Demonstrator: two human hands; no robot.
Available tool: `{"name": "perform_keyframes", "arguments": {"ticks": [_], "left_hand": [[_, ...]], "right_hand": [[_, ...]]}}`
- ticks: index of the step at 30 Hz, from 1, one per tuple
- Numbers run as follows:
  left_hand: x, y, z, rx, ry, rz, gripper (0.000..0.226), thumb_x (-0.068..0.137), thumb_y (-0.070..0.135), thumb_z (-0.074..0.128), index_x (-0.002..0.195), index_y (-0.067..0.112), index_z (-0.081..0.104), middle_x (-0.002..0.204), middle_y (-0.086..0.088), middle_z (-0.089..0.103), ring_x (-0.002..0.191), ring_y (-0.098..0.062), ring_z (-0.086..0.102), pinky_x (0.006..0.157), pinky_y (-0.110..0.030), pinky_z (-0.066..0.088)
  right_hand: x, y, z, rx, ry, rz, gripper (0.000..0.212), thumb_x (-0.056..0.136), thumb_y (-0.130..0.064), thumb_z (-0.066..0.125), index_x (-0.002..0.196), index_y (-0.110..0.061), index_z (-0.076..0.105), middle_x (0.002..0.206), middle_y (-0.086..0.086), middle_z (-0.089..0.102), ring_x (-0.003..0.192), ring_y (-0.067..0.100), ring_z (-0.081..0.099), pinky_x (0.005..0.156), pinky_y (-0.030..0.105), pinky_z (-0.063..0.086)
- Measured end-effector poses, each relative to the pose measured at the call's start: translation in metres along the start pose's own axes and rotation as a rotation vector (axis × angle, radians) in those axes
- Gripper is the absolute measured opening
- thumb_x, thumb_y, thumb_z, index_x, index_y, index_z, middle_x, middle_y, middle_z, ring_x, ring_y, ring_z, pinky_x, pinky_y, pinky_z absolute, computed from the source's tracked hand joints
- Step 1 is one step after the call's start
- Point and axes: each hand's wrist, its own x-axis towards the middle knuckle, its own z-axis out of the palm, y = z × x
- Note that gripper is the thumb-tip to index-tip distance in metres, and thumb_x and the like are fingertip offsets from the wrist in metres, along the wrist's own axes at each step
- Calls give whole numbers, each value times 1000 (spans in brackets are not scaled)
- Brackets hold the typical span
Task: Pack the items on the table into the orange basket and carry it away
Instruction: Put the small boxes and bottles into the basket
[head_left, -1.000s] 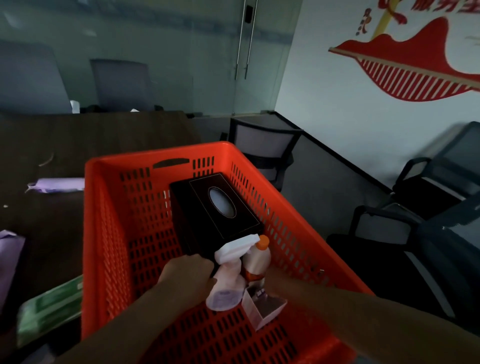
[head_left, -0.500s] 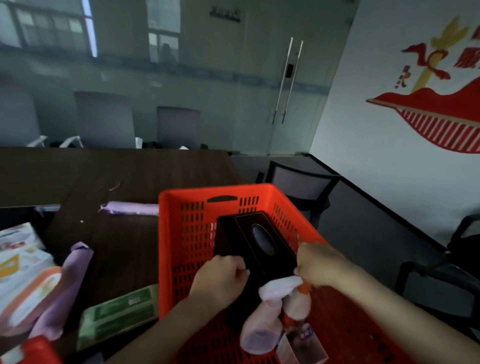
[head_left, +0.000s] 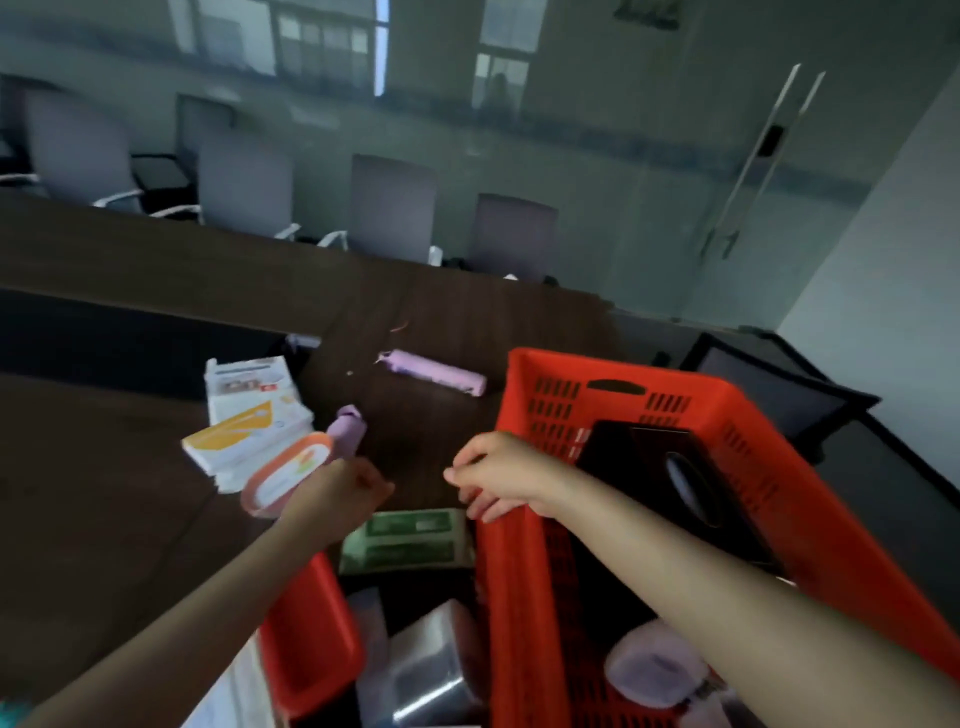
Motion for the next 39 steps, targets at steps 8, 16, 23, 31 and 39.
{"name": "perform_keyframes", "arguments": {"ticks": [8,16,23,31,39], "left_hand": [[-21,-111,7,42,76,-317,39,87,34,56,119,12,58,118,-13,65,108,-31,62,87,-34,49],[-17,-143,16,-246,143,-492,29,79,26,51,104,14,60,96,-14,70,91,-35,68,77,-42,59],[8,-126,-10,-397,173,-480,19,73,15,58,88,10,68,90,-22,70,81,-36,69,79,-49,58],[20,-4,-94,-448,367,-161,23,84,14,60,106,9,66,90,-18,72,85,-33,71,83,-46,57],[29,157,-100,-575,354,200,21,68,27,65,87,19,68,99,-15,72,97,-34,68,89,-50,54]], "right_hand": [[78,-1,106,-568,-59,32,36,91,-24,52,118,-2,59,103,17,66,93,30,68,61,32,53],[118,27,190,-422,-66,25,12,84,-17,57,80,-24,48,111,12,66,105,28,63,73,24,39],[119,1,164,-407,-43,76,22,84,-9,52,104,-11,61,105,12,66,109,33,64,68,31,52],[91,-75,42,-221,152,-187,24,80,-6,57,101,-8,68,98,18,73,84,33,72,67,44,61],[10,-73,-111,72,376,-273,20,79,-3,64,99,0,66,88,21,65,75,31,66,60,40,58]]}}
